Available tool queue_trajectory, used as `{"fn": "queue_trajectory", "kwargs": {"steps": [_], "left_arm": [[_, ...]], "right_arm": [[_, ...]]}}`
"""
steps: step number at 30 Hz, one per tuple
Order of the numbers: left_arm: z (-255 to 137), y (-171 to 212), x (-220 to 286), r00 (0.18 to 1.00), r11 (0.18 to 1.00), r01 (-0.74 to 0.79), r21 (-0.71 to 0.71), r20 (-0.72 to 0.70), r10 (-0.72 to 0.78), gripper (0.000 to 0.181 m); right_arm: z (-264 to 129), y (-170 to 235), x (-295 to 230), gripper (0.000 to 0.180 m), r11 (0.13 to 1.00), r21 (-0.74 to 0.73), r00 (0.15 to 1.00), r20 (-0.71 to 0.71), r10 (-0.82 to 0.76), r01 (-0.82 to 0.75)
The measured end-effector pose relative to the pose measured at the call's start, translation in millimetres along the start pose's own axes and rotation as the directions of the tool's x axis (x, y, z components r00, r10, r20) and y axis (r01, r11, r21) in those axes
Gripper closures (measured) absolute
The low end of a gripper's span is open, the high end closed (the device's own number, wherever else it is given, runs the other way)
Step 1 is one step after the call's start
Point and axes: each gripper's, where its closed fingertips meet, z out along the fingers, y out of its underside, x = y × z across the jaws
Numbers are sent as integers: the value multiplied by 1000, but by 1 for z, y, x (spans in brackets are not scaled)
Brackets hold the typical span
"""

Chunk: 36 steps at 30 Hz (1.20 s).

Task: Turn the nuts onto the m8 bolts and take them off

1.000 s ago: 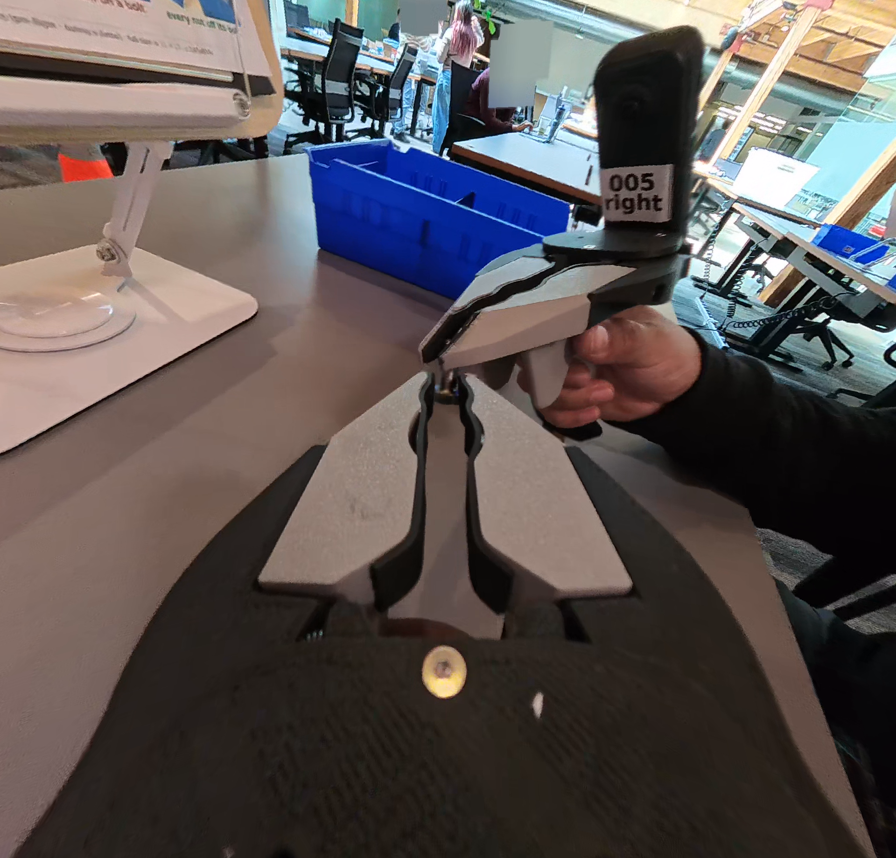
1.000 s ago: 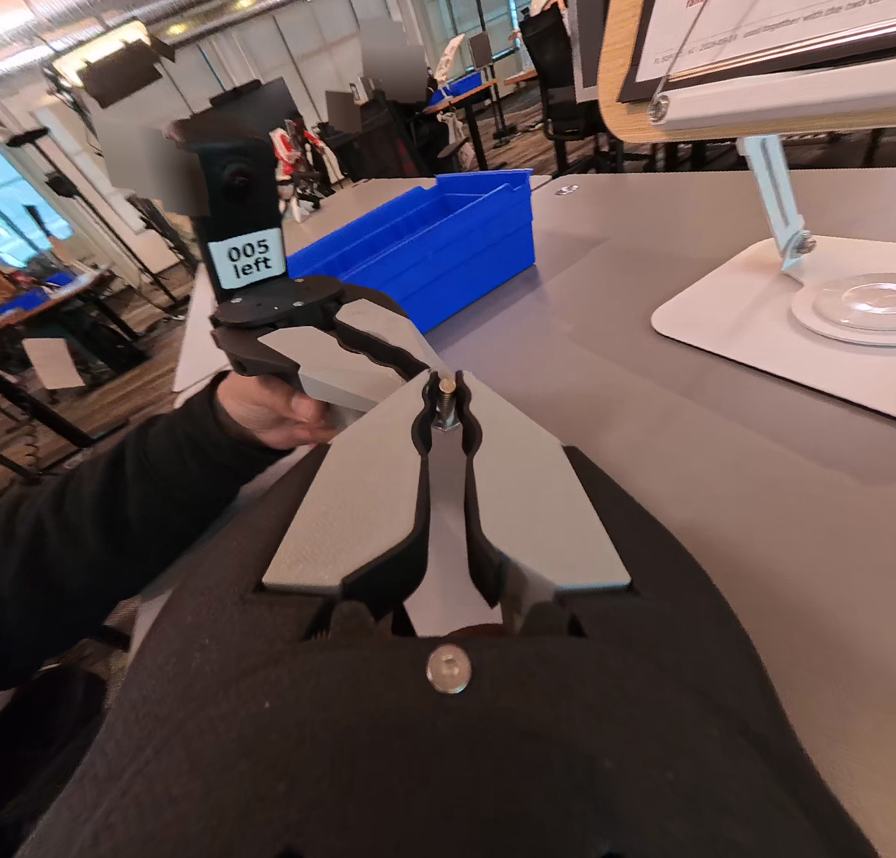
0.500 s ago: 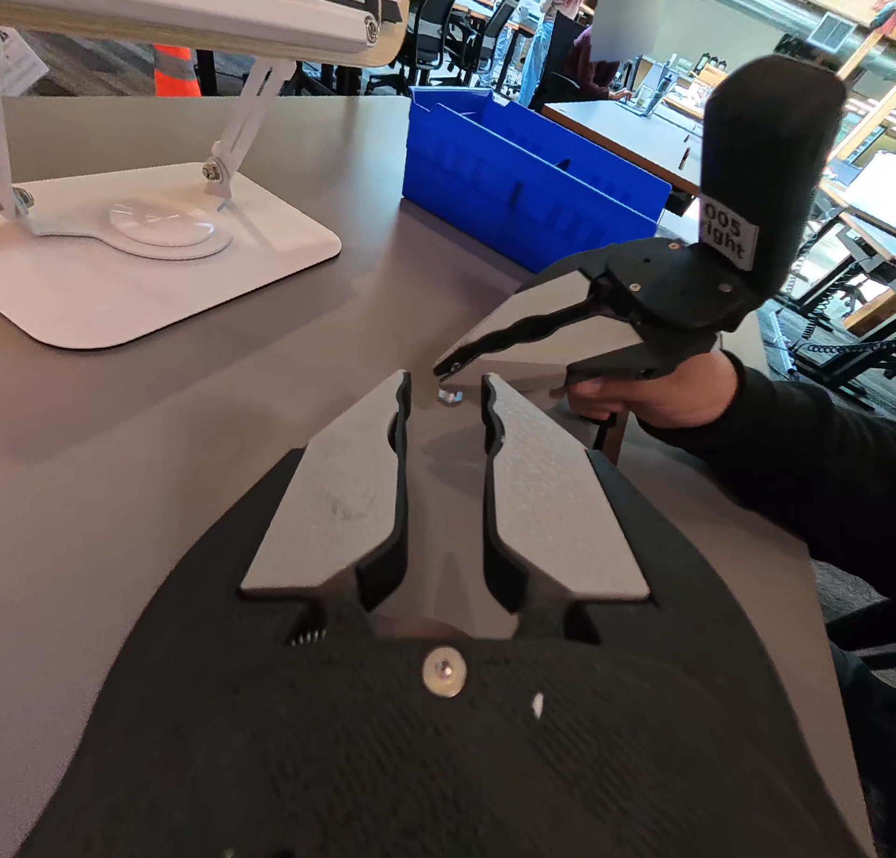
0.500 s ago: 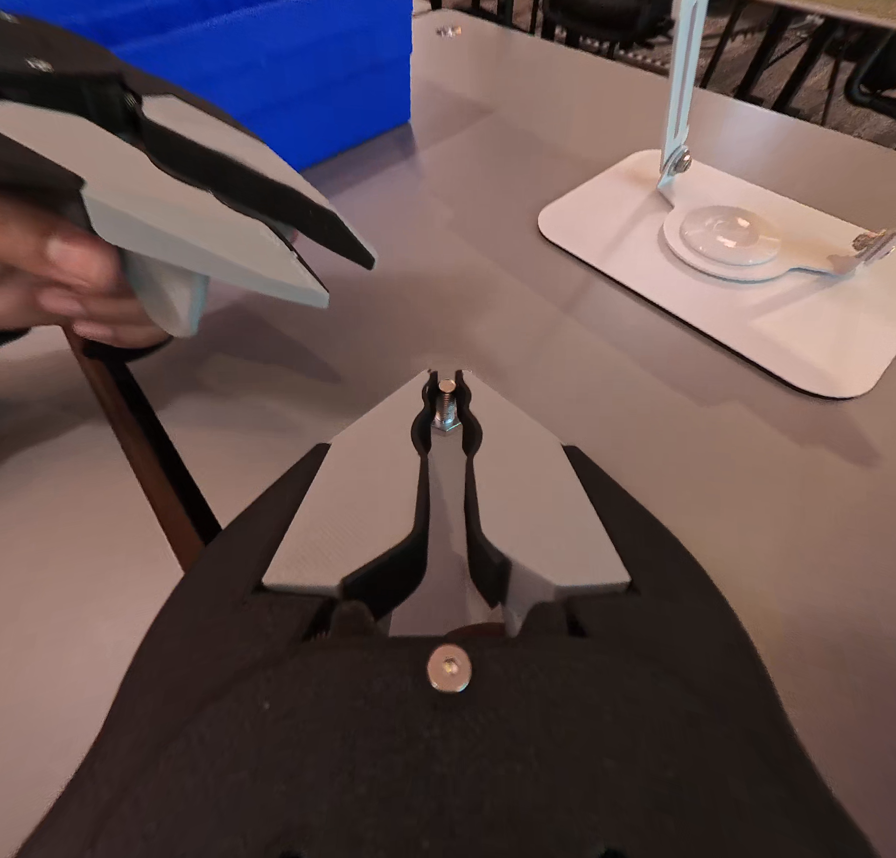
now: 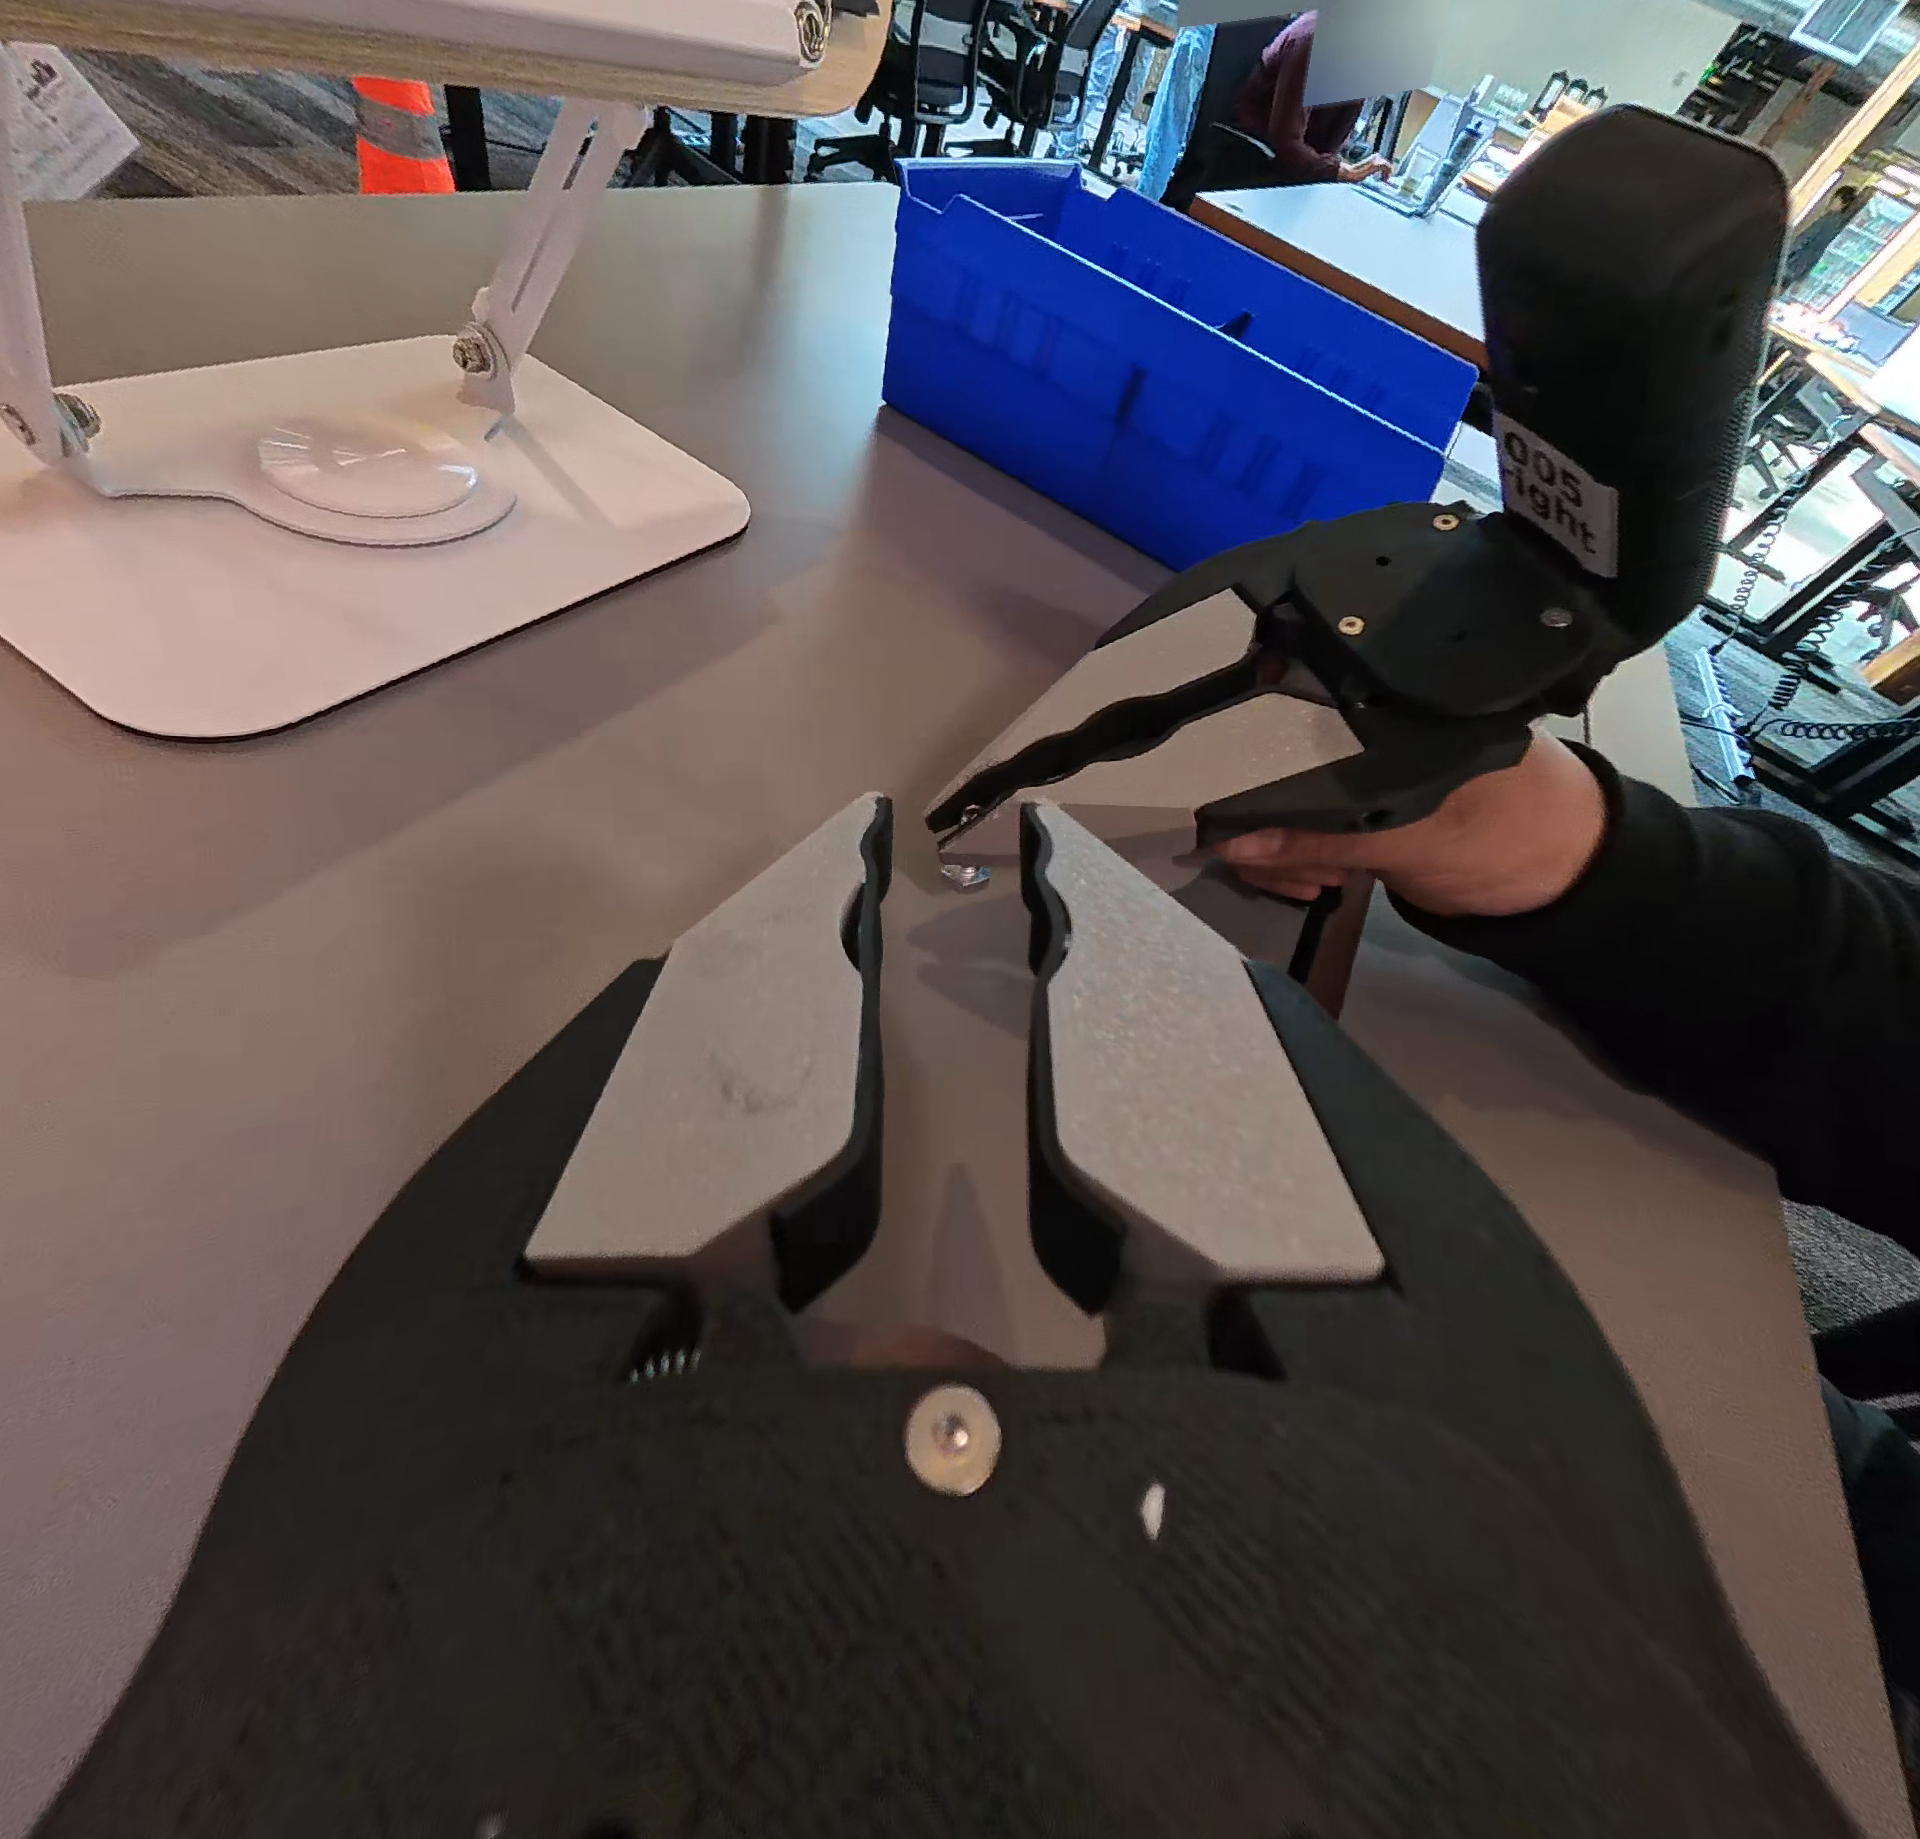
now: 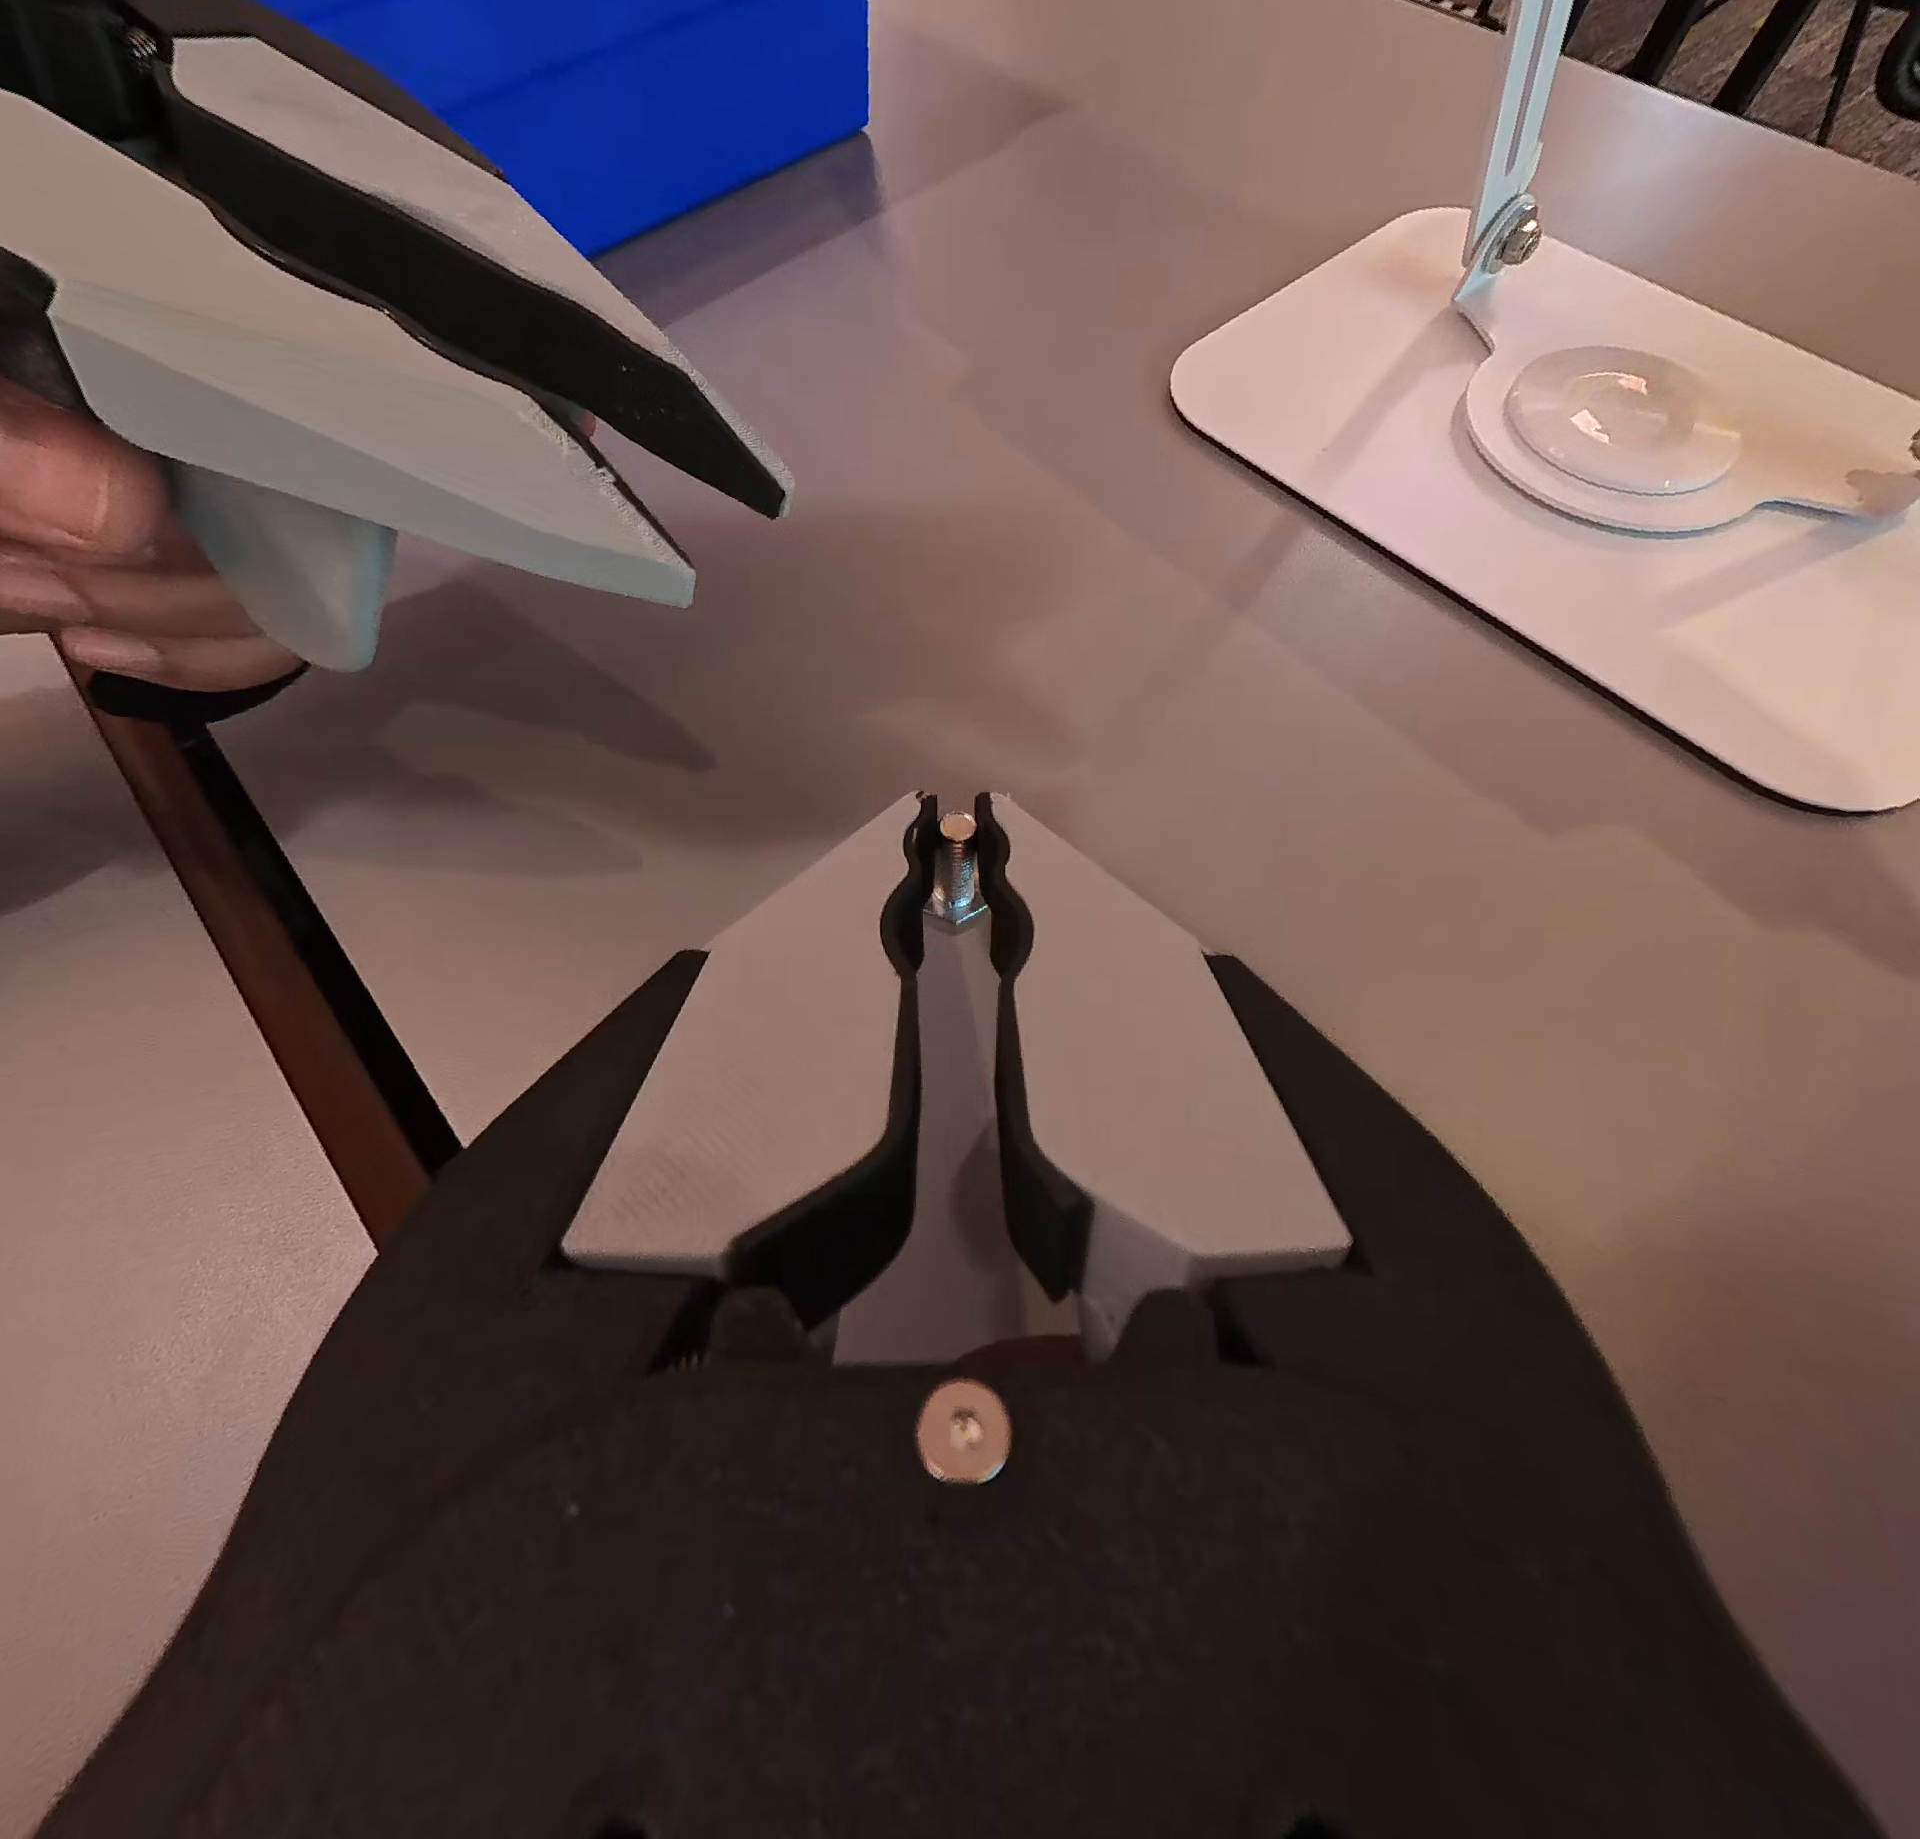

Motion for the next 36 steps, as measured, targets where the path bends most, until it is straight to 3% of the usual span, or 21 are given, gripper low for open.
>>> {"fn": "queue_trajectory", "kwargs": {"steps": [8, 10, 17, 20, 25, 28, 31, 33, 36], "left_arm": [[1, 2, 1, 1000, 1000, -8, -10, 1, 8, 158], [1, 1, 1, 1000, 1000, -7, -6, -1, 7, 159], [-3, -6, 4, 1000, 1000, -7, 18, -10, 7, 156], [-6, -11, 7, 1000, 999, -13, 35, -14, 13, 155], [-25, -34, 15, 998, 987, 53, 154, -50, -45, 144], [-63, -61, 22, 987, 965, 133, 224, -121, -108, 142], [-124, -94, 4, 996, 951, 83, 299, -5, -86, 140], [-167, -103, -26, 982, 958, 20, 284, 174, -72, 144], [-227, -84, -98, 872, 986, 42, 160, 475, -114, 146]], "right_arm": [[5, 21, -1, 175, 991, -129, 1000, 14, 25, -23], [5, 21, -1, 165, 991, -130, 999, 21, 36, -33], [-29, -31, 7, 154, 981, 173, 995, 55, 84, -92], [-48, -50, 16, 159, 947, 302, 994, 32, 103, -108], [-50, -50, 23, 163, 949, 308, 996, -33, 78, -64], [-48, -49, 24, 164, 955, 295, 997, -65, 50, -29], [-50, -50, 24, 165, 953, 303, 997, -66, 50, -27], [-50, -51, 24, 165, 951, 307, 997, -59, 59, -38], [-50, -52, 23, 166, 949, 311, 996, -50, 67, -48]]}}
